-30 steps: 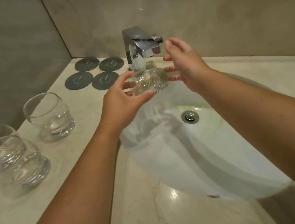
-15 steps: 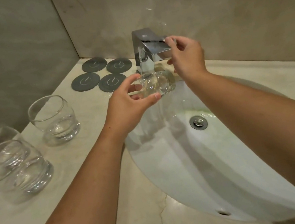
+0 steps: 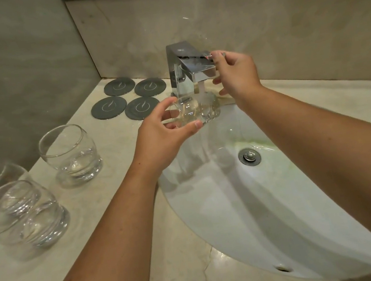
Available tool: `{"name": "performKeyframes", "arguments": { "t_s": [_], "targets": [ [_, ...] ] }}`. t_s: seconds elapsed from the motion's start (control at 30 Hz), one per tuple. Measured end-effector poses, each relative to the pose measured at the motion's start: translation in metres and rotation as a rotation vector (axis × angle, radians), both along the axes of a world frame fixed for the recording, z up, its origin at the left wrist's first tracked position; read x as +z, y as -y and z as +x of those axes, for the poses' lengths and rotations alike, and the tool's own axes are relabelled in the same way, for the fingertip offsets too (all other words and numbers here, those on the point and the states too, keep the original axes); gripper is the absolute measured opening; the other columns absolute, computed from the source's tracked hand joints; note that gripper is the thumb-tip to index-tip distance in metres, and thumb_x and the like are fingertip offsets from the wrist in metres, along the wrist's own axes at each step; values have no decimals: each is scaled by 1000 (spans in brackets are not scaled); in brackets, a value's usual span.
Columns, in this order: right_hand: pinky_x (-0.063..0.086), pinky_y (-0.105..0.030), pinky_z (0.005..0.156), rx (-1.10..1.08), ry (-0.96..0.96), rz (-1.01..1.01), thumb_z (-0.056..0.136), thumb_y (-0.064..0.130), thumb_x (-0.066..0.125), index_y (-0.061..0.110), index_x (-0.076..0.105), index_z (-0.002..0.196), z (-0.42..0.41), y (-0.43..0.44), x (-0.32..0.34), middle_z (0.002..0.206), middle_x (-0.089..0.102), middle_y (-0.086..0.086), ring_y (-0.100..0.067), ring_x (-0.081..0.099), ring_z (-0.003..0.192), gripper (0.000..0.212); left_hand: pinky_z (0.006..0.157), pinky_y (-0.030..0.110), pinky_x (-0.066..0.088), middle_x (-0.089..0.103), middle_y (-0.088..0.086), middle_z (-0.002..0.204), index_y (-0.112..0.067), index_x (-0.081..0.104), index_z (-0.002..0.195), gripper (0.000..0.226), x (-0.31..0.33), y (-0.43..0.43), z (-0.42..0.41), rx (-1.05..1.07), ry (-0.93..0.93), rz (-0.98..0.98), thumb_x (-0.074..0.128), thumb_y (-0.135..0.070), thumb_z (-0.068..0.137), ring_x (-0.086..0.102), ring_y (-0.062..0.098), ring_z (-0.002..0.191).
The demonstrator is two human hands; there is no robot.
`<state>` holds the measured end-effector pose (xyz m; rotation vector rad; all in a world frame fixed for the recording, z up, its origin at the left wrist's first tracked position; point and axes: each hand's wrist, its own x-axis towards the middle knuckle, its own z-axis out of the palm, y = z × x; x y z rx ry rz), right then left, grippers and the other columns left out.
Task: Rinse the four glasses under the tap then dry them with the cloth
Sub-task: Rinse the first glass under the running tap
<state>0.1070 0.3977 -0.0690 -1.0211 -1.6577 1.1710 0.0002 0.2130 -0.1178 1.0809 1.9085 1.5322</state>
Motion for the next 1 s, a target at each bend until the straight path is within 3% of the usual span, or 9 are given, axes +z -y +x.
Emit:
{"name": "performKeyframes", "arguments": {
  "t_s": [0.1,0.17,0.3,0.4,0.6,0.73,0.8,0.9,1.0],
  "targets": [
    [49,-25,51,35,-25,-33,108,37,58,27,76,103,4,3,0,85,71,12,-12,63,66,21,95,33,62,72,-9,126,-37,60,147,82,1,1,1,0,-6,-10,97,-44,75,75,9,106],
    [53,-33,63,46,-57,-91,105,42,61,27,75,109,8,9,-4,97,74,6,-14,65,70,21,89,27,61,71,-11,125,-37,59,148,82,3,1,2,3,-10,-13,97,-43,76,75,5,105],
    [55,-36,72,48,-162,-398,103,45,64,24,69,122,27,30,-18,114,73,-1,-21,67,84,29,83,24,59,71,-11,124,-37,60,147,80,5,1,4,11,3,-23,97,-42,76,75,1,101],
    [53,-35,69,105,-175,-532,102,43,66,25,67,128,46,47,-28,111,71,-1,-23,67,92,32,81,22,57,71,-11,126,-36,59,149,80,9,2,7,1,7,-41,96,-41,78,75,2,104],
    [57,-36,72,267,-259,-611,102,46,64,32,70,130,63,71,-41,116,76,0,-21,72,93,32,80,21,55,73,-11,119,-38,65,139,68,16,0,12,-66,15,-91,95,-43,79,74,3,105],
    [54,-32,68,297,-314,-592,103,36,66,32,70,133,63,74,-47,122,72,-5,-21,72,91,31,103,38,60,83,-2,110,-30,72,132,59,21,-9,11,-120,123,-115,95,-39,78,77,11,109],
    [53,-32,67,299,-335,-614,102,30,68,29,68,137,65,72,-51,124,72,-7,-23,72,89,35,106,40,59,83,-1,110,-27,74,126,54,21,-13,11,-155,187,-136,92,-39,76,76,18,116],
    [55,-32,65,295,-335,-635,101,25,69,20,66,138,68,67,-55,112,74,-8,-24,70,83,37,105,38,59,82,-1,114,-26,72,129,43,15,-16,12,-187,184,-155,88,-32,89,74,19,119],
    [55,-32,67,305,-328,-623,102,23,67,13,70,132,69,63,-56,101,75,-5,-24,68,80,31,100,34,59,80,-5,120,-28,63,140,56,7,-17,11,-196,173,-130,86,-39,90,74,10,116]
  ]
}}
